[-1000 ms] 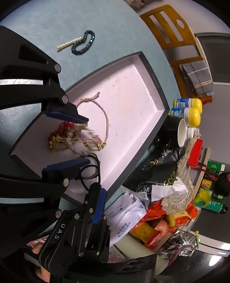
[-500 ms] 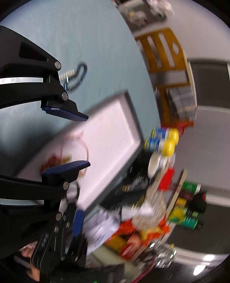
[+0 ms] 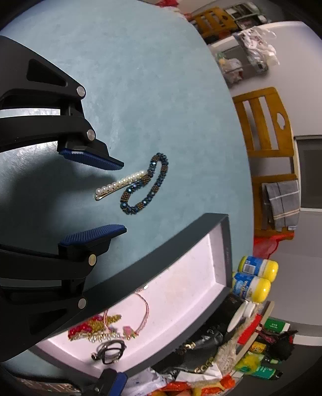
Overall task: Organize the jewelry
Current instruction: 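Grasp the pearl bar hair pin on the table with the left gripper, then grasp the blue-gold beaded bracelet with the right gripper and lift it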
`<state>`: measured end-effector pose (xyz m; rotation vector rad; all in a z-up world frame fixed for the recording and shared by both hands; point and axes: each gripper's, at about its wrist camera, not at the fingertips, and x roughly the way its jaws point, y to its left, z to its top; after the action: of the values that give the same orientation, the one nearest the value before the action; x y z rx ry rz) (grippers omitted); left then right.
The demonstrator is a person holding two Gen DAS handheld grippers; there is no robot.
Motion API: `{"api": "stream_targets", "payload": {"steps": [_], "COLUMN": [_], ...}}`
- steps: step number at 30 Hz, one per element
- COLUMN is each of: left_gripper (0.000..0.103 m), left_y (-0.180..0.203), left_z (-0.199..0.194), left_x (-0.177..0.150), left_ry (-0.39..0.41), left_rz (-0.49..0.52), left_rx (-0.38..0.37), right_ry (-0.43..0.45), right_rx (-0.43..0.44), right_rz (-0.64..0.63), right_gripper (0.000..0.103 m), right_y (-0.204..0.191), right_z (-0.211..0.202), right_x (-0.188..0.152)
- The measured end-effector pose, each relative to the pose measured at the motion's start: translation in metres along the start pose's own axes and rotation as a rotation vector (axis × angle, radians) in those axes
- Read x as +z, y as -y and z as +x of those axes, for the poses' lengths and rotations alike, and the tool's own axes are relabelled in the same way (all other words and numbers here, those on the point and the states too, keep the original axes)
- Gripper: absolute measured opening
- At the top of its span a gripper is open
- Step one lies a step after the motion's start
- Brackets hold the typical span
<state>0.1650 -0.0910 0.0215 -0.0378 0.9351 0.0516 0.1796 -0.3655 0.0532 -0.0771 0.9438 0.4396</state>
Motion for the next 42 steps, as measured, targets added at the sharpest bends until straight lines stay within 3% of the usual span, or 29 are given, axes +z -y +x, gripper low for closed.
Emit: {"api": "stream_targets", "payload": {"steps": [3, 8, 14, 22, 29, 36, 42], "left_gripper": [0.038, 0.032, 0.009, 0.006, 0.006, 0.006, 0.006], "left_y": [-0.001, -0.004, -0.018, -0.022, -0.057, -0.105, -0.134], "left_z": [0.007, 0.010, 0.008, 0.003, -0.029, -0.060, -0.074], "left_x": [-0.002, -0.004, -0.009, -0.011, -0.020, -0.031, -0.041], "left_ry": [-0.016, -0.011, 0.022, 0.039, 0.079, 0.097, 0.112], "left_rz": [-0.013, -0.032, -0.079, -0.075, -0.111, -0.188, -0.250], "left_rx": [0.006, 0.012, 0.001, -0.012, 0.000, 0.025, 0.041], "right_ry": [0.001, 0.009, 0.023, 0.064, 0.048, -0.092, -0.242], "right_rx": [-0.001, 0.003, 0.022, 0.102, 0.230, 0.304, 0.300], "right_rz": [0.003, 0.007, 0.006, -0.068, -0.155, -0.188, -0.258], "right_gripper": [0.028, 0.028, 0.028, 0.028, 0.028, 0.028, 0.028], "right_y": [0.000, 0.000, -0.007, -0.050, -0.101, -0.147, -0.178], "right_z": [0.000, -0.001, -0.003, -0.004, 0.014, 0.072, 0.119], "right_x": [0.000, 0.002, 0.011, 0.036, 0.063, 0.093, 0.103]}}
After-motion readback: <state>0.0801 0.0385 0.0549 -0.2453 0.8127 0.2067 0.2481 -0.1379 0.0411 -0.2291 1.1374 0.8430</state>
